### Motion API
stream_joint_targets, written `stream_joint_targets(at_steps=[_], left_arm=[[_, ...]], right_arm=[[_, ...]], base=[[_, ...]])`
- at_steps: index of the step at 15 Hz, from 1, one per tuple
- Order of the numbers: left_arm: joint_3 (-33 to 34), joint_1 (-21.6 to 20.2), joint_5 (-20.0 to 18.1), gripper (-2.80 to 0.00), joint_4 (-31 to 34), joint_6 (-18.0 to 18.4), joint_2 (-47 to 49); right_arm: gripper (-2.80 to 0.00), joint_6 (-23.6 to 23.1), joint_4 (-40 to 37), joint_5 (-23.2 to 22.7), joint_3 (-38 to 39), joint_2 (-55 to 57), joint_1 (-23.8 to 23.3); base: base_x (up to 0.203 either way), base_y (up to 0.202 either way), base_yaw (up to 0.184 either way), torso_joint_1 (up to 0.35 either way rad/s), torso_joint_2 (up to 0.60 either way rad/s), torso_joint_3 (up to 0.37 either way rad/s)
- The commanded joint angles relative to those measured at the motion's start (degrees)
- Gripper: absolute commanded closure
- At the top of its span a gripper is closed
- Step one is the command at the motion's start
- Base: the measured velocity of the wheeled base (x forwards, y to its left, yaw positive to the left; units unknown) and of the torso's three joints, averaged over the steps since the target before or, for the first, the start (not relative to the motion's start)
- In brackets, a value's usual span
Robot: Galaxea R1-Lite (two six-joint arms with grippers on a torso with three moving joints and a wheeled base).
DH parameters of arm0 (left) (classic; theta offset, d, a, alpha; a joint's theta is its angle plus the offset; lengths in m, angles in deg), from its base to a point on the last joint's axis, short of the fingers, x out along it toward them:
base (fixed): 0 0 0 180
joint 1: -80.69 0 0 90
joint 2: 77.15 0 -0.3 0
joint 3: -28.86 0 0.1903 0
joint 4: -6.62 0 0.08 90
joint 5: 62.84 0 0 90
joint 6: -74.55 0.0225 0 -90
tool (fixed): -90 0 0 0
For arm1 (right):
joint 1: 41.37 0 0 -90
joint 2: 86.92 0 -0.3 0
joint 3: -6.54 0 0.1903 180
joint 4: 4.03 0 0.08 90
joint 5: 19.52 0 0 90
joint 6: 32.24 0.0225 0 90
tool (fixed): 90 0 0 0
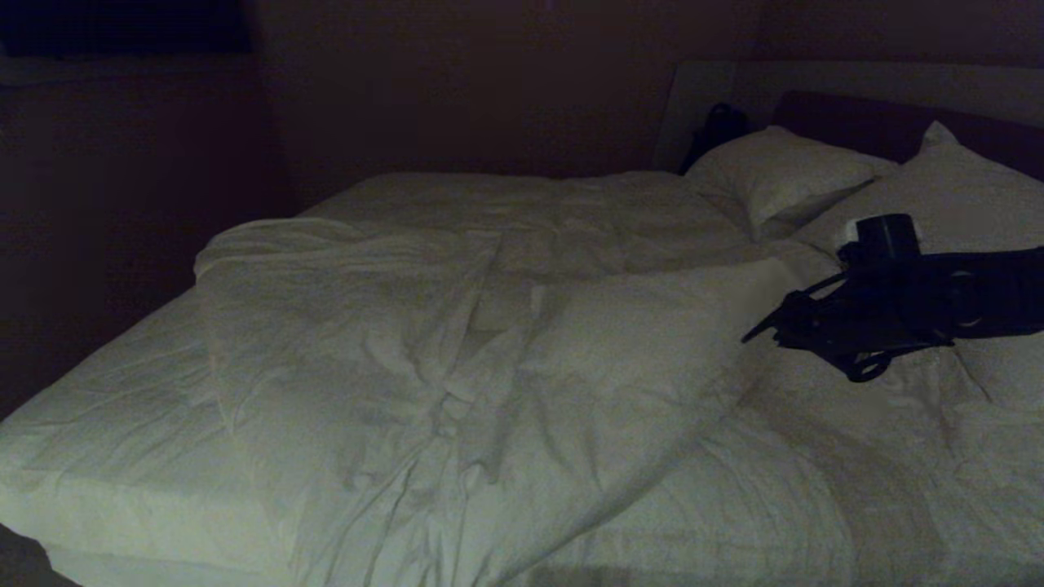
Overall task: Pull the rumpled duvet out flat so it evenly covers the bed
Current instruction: Hold the folded corner of the quilt
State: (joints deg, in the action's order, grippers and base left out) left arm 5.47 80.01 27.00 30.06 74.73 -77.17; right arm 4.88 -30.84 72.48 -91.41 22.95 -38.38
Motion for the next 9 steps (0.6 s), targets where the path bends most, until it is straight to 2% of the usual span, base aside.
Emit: stream_joint_targets(at_steps=[1, 9], left_arm=[[0.02, -0.02, -0.02, 0.0, 0.01, -0.01, 0.02], [0.02, -0.02, -0.02, 0.0, 0.01, -0.01, 0.02]], right_arm=[[0.0, -1.17, 0.16, 0.02, -0.34, 0.26, 2.48], [0.0, -6.79, 2.99, 0.02, -0.23, 0.34, 4.59]], base=[[0.0, 0.0, 0.0, 0.0, 0.0, 0.0], [0.0, 0.0, 0.0, 0.0, 0.0, 0.0]])
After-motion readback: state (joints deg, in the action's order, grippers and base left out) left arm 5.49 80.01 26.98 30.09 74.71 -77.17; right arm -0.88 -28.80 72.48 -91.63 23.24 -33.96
